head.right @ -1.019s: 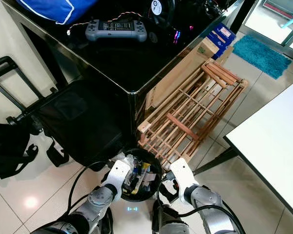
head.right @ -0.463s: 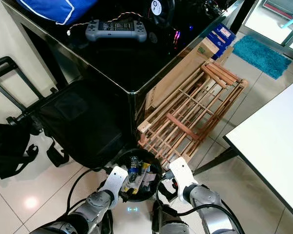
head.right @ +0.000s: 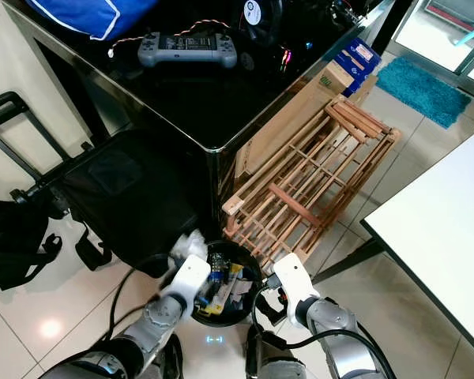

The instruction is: Picking trash to rubbish bin

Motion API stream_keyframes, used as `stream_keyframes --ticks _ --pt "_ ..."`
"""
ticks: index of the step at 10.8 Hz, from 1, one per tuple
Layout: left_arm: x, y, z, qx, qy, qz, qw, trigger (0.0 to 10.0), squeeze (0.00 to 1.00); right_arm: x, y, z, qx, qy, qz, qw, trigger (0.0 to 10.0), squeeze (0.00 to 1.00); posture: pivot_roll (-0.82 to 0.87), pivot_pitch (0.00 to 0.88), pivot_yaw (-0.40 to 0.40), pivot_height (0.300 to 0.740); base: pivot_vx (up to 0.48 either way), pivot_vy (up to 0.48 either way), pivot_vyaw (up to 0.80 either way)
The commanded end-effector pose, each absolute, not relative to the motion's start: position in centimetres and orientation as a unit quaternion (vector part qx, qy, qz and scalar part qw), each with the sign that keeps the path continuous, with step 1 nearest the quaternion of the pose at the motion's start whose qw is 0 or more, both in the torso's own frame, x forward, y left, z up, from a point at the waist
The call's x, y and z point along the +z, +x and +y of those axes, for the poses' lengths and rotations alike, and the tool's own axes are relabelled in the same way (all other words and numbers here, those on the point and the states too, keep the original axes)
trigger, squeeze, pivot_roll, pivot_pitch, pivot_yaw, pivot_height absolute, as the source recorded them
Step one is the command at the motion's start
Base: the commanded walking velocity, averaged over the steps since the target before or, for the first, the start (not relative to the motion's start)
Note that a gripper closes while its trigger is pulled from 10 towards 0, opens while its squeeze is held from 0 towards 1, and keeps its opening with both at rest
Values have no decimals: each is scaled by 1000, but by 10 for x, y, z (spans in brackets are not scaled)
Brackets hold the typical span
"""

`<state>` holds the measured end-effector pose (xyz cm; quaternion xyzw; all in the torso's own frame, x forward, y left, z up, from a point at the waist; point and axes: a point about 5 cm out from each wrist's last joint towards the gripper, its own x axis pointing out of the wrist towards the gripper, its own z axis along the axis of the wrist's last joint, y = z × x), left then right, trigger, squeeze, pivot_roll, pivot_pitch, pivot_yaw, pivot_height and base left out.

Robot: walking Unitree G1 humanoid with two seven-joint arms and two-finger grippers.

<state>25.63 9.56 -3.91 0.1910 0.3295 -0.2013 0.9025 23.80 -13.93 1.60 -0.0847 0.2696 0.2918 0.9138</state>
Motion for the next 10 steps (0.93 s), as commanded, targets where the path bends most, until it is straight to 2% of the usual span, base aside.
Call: stream_keyframes --ticks 1,7,8,10 --pt "-52 239 94 -215 178 371 886 10000 0 10 233 -143 286 -79 283 912 10000 0 -134 272 -60 740 0 0 0" --pt "-25 268 96 -165 170 252 938 10000 0 10 235 -142 280 -78 278 915 10000 0 -129 273 -55 740 0 0 0" --pt "-19 273 98 -153 166 229 947 10000 0 12 239 -143 265 -73 266 924 10000 0 -123 270 -53 740 0 0 0" --pt "-5 283 109 -122 160 167 965 10000 0 27 260 -149 191 -44 204 959 10000 0 -114 257 -36 740 0 0 0"
